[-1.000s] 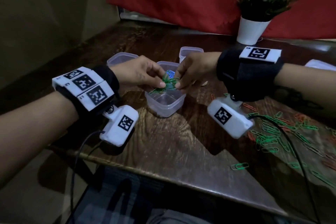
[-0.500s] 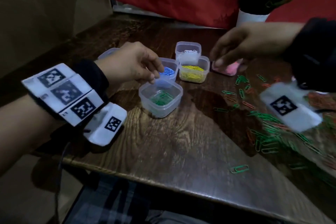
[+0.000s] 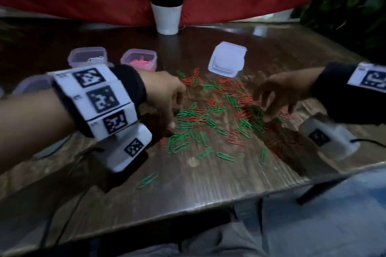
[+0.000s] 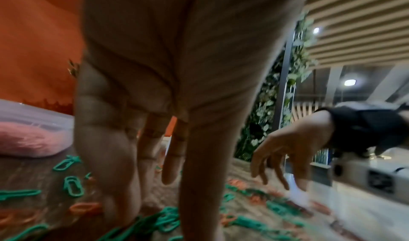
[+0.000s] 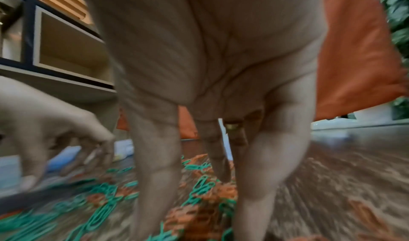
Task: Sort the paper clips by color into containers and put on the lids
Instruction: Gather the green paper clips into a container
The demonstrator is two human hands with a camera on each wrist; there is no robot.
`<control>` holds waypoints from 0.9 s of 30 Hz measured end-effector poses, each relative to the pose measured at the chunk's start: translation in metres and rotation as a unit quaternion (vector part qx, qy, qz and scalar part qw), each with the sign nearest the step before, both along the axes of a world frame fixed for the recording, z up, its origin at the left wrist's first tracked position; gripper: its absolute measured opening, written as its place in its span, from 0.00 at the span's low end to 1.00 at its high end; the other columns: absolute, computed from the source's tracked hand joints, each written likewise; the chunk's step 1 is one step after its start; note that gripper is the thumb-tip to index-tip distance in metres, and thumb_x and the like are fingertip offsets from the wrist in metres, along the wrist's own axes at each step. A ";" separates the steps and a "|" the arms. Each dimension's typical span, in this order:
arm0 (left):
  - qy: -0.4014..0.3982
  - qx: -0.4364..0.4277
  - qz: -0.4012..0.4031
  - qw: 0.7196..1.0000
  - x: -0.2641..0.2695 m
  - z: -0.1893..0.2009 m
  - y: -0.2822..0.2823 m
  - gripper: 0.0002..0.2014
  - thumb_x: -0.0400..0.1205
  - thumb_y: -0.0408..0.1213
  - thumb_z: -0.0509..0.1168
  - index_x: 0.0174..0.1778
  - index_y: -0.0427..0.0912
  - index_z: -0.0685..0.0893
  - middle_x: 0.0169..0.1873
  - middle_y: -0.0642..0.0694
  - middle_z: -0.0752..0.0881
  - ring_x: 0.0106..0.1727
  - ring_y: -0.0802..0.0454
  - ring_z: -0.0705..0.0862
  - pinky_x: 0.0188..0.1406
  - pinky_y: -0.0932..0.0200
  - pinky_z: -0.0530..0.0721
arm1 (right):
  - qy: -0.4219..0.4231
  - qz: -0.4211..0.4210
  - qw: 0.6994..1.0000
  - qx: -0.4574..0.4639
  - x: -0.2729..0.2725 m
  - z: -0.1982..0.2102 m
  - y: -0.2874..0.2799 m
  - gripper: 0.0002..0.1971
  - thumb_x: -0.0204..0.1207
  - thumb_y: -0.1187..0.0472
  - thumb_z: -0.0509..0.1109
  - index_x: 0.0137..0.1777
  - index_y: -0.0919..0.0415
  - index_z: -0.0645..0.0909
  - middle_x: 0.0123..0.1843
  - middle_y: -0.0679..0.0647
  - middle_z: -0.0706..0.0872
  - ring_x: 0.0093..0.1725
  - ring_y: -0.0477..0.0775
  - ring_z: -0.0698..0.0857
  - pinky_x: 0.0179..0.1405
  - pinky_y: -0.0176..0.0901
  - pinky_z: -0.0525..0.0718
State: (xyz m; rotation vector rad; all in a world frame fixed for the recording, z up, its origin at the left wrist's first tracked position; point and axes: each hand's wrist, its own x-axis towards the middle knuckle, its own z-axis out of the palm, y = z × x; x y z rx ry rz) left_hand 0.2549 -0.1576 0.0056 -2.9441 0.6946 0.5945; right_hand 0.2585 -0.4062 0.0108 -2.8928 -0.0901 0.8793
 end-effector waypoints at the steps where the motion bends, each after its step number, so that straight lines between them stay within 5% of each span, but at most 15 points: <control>1: 0.018 0.027 0.012 0.999 0.005 -0.004 -0.002 0.28 0.62 0.47 0.81 0.53 0.44 0.77 0.38 0.55 0.79 0.45 0.51 0.78 0.35 0.60 0.74 | -0.005 0.008 1.000 0.011 -0.004 -0.005 0.001 0.28 0.65 0.63 0.79 0.64 0.58 0.72 0.56 0.63 0.85 0.38 0.48 0.83 0.21 0.34 0.82; 6: 0.095 0.013 0.066 0.993 0.013 -0.011 0.010 0.41 0.60 0.46 0.81 0.66 0.45 0.68 0.42 0.56 0.75 0.48 0.53 0.77 0.45 0.58 0.76 | -0.028 0.071 0.996 0.048 -0.009 -0.014 0.028 0.22 0.63 0.53 0.81 0.51 0.50 0.72 0.52 0.59 0.86 0.40 0.51 0.83 0.26 0.37 0.80; 10: 0.066 -0.039 0.050 0.996 0.007 -0.019 0.013 0.40 0.54 0.59 0.78 0.57 0.47 0.70 0.44 0.55 0.77 0.48 0.53 0.78 0.47 0.57 0.77 | -0.052 0.119 0.985 0.110 -0.010 -0.009 0.062 0.25 0.63 0.49 0.79 0.56 0.56 0.75 0.48 0.54 0.84 0.36 0.48 0.81 0.34 0.40 0.81; 12: 0.040 -0.043 0.022 0.998 0.005 -0.027 0.013 0.37 0.55 0.61 0.77 0.52 0.47 0.70 0.46 0.53 0.79 0.50 0.52 0.78 0.48 0.58 0.76 | -0.074 0.156 0.978 0.118 -0.007 -0.012 0.081 0.28 0.62 0.47 0.79 0.60 0.56 0.76 0.49 0.51 0.83 0.42 0.50 0.81 0.40 0.40 0.78; 16: 0.000 -0.123 0.015 0.992 0.004 -0.035 0.012 0.36 0.65 0.54 0.77 0.67 0.47 0.75 0.53 0.54 0.79 0.54 0.55 0.77 0.48 0.66 0.70 | -0.072 0.235 0.962 0.123 0.001 -0.021 0.110 0.37 0.61 0.51 0.82 0.70 0.53 0.73 0.58 0.47 0.79 0.55 0.47 0.76 0.51 0.33 0.69; 22: -0.062 -0.159 0.036 0.985 0.010 -0.037 0.013 0.22 0.64 0.49 0.79 0.47 0.38 0.86 0.35 0.50 0.84 0.34 0.57 0.79 0.27 0.70 0.70 | -0.116 0.257 0.955 0.095 0.006 -0.036 0.121 0.33 0.60 0.47 0.81 0.63 0.60 0.77 0.49 0.50 0.80 0.47 0.50 0.77 0.43 0.34 0.69; 27: -0.014 -0.197 0.092 0.976 0.011 -0.032 0.022 0.18 0.63 0.47 0.80 0.41 0.40 0.85 0.30 0.50 0.84 0.30 0.58 0.79 0.30 0.69 0.74 | -0.135 0.250 0.953 0.103 0.012 -0.033 0.126 0.23 0.61 0.49 0.81 0.51 0.57 0.79 0.42 0.48 0.79 0.44 0.51 0.77 0.33 0.38 0.69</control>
